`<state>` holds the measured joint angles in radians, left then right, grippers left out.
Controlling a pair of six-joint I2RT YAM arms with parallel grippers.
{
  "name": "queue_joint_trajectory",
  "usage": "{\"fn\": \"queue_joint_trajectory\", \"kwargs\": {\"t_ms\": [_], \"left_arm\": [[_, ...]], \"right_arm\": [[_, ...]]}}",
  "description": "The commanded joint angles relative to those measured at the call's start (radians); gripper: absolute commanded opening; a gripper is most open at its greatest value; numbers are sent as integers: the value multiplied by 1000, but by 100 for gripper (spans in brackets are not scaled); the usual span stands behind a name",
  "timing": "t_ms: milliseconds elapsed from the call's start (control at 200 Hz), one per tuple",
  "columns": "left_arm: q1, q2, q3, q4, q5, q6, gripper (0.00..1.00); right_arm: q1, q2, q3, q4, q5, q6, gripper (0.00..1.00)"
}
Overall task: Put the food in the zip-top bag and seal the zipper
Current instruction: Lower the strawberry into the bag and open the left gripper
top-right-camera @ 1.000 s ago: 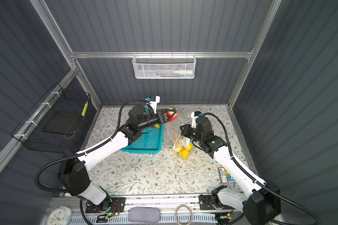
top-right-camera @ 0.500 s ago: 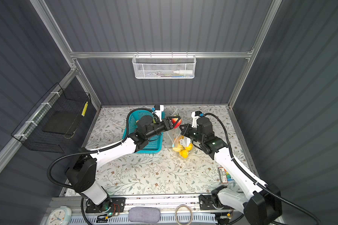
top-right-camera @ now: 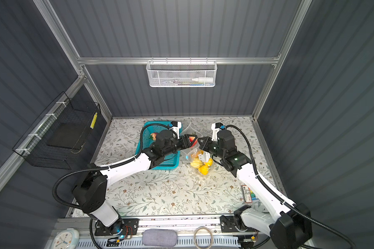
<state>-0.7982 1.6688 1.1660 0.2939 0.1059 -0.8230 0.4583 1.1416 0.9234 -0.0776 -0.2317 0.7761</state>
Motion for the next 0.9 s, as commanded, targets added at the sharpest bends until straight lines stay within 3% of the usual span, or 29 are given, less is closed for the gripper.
{"fn": "queue_joint_trajectory", "kwargs": {"t_ms": [0, 205, 425, 670, 780, 830, 895], "left_arm": [[-6, -15, 38, -135, -35, 49, 46], [-7, -15, 73, -265, -73, 84, 51], [-7, -26, 81, -266, -57, 74, 70], [-7, -56, 121, -288, -33, 84, 80], [-6, -69, 150, -311, -23, 98, 89], [-6, -75, 160, -318, -23, 103, 99], [-7, -85, 166, -318, -26, 114, 100]], "right_arm": [[26, 25, 34, 13, 15, -27, 0], [57, 58, 55, 8, 22, -38, 0], [62, 60, 54, -4, 34, -41, 0], [63, 45, 60, -25, 48, -54, 0], [63, 32, 68, -34, 49, -63, 0], [62, 27, 71, -39, 51, -68, 0], [62, 20, 71, -45, 58, -73, 0]]}}
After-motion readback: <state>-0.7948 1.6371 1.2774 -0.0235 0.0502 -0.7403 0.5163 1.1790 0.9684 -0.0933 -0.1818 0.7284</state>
